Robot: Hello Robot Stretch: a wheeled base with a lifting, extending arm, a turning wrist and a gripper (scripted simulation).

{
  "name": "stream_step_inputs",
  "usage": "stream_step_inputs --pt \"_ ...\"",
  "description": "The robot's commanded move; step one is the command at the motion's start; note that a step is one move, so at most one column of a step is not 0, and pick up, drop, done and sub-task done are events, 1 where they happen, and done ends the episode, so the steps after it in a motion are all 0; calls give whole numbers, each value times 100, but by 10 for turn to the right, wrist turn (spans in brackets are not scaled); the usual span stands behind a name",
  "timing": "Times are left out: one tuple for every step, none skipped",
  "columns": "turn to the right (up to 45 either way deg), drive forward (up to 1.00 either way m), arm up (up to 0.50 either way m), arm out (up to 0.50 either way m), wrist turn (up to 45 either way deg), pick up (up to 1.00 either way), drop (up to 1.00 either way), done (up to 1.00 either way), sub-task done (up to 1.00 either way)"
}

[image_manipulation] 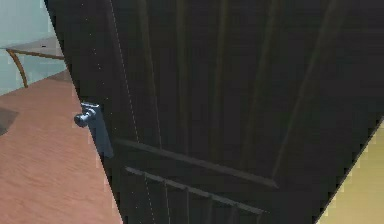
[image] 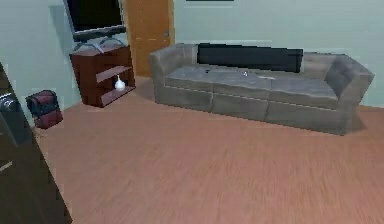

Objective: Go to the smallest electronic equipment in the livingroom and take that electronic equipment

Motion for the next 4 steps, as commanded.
stream_step_inputs --pt "-240 0 0 0 0 0 0 0 0" --pt "0 40 0 0 0 0 0 0 0" --pt "360 0 0 0 0 0 0 0 0" --pt "30 0 0 0 0 0 0 0 0"
